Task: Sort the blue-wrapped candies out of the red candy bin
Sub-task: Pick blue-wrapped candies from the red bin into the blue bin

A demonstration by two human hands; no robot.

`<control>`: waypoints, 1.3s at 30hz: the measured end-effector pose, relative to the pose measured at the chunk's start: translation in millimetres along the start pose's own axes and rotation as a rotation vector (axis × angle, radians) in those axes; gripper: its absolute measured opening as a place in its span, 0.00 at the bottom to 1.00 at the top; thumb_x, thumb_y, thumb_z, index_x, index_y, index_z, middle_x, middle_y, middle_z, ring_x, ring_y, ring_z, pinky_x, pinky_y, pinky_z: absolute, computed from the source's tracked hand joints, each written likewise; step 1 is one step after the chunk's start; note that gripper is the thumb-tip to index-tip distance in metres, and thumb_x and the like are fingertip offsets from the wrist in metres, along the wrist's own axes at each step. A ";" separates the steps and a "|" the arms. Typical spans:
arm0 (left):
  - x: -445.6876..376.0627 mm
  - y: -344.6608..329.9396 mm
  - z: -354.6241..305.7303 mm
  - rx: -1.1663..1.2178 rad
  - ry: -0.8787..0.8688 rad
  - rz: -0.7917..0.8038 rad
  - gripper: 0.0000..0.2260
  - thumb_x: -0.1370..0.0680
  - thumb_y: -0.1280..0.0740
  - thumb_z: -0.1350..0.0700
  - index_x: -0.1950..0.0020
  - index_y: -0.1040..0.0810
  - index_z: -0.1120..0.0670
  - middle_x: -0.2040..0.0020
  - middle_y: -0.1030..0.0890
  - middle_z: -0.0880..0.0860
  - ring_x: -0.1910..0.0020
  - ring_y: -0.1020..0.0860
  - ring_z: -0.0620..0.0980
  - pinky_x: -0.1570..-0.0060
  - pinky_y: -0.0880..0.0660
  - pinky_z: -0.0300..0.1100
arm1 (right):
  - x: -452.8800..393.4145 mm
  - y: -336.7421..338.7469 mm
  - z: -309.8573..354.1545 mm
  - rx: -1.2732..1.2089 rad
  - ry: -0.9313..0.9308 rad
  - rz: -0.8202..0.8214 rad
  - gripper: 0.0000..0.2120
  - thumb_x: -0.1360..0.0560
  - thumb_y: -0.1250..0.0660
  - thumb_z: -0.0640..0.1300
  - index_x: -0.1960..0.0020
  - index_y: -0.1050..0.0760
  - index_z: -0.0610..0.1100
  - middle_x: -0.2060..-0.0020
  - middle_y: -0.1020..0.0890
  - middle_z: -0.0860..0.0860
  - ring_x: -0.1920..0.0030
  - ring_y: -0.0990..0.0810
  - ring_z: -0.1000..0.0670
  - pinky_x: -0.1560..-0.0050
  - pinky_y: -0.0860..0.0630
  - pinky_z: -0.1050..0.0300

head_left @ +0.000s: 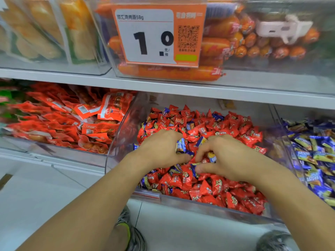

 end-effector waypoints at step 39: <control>1.9 25.4 19.8 0.432 0.257 -0.229 0.17 0.24 0.30 0.49 0.62 0.25 0.63 0.70 0.22 0.59 0.75 0.26 0.51 0.66 0.22 0.53 | -9.4 24.1 7.0 -0.356 -0.220 -0.497 0.14 0.31 0.30 0.44 0.69 0.34 0.44 0.67 0.17 0.45 0.68 0.19 0.49 0.65 0.27 0.57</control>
Point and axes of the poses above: each hand's wrist, its own x-axis away from the middle knuckle, its own y-axis out of the back of the hand, z = x × y, the point moved 2 cm from there along -x, towards the middle knuckle
